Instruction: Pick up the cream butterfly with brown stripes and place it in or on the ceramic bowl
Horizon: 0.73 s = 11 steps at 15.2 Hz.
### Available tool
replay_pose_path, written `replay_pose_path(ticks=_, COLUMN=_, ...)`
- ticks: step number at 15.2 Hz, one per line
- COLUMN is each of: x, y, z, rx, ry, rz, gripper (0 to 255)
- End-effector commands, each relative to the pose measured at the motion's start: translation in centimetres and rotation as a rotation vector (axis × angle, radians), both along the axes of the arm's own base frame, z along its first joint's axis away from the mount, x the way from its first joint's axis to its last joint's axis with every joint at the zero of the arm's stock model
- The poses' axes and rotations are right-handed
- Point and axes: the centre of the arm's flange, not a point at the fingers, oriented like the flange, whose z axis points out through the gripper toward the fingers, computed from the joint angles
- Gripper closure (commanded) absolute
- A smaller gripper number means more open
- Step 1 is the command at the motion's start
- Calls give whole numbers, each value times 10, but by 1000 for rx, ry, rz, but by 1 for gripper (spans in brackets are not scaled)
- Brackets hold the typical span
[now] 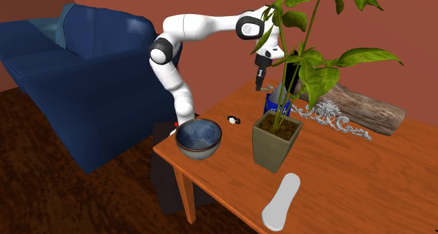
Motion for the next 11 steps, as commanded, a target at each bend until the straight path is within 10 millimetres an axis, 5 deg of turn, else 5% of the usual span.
replay_pose_path(ticks=1, x=-26, y=-10, z=-1, rx=0, ry=0, rz=1, gripper=255)
replay_pose_path(ticks=11, x=-147, y=-61, z=-1, rx=0, ry=0, rz=1, gripper=255)
